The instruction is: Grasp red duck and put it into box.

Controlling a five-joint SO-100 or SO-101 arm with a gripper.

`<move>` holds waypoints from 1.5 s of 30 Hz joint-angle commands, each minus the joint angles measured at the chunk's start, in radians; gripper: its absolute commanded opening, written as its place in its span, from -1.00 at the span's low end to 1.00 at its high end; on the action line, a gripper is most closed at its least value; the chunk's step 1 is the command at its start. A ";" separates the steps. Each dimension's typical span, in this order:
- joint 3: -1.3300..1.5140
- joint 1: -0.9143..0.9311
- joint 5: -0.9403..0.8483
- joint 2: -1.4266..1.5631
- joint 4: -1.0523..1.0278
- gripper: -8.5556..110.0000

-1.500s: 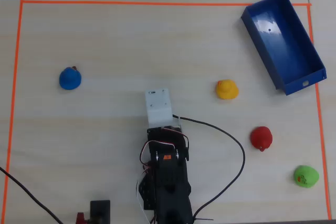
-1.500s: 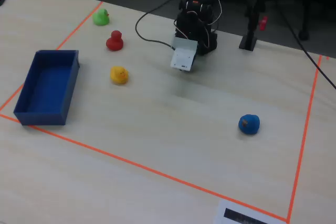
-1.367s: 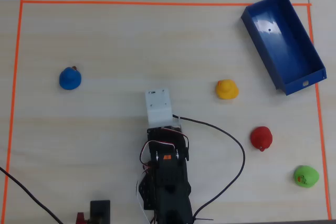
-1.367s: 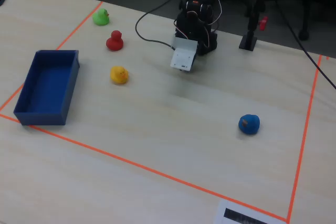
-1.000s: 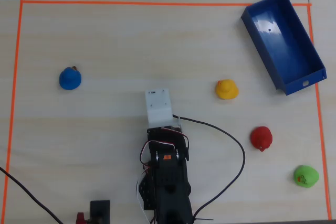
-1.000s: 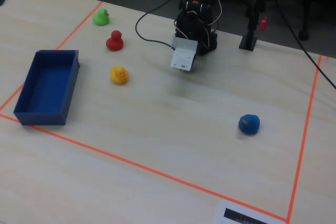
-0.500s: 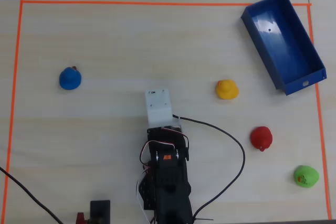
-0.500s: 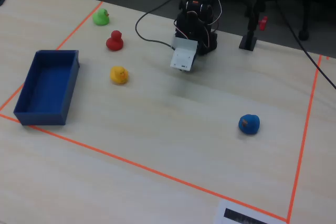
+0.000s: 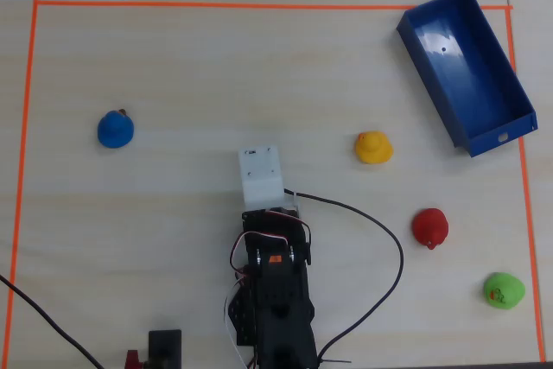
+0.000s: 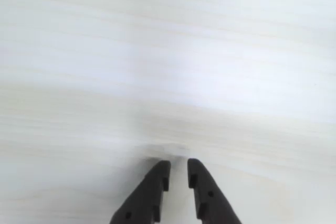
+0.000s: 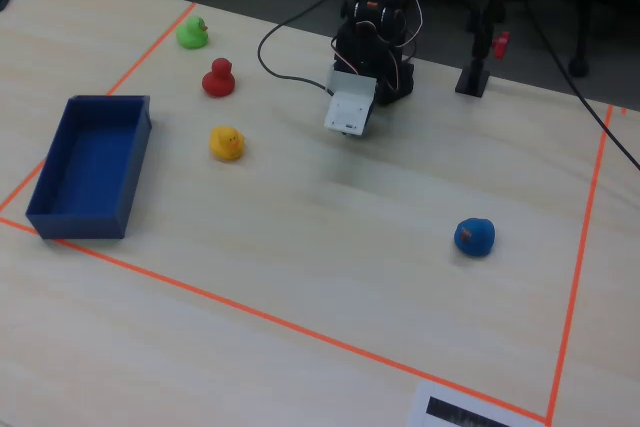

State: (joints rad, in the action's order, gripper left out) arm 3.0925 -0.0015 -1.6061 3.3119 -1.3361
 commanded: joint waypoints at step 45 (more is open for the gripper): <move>0.006 0.005 0.002 0.000 -0.020 -0.79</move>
State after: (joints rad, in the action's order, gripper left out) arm 3.0925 -0.0015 -1.6061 3.3119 -1.3361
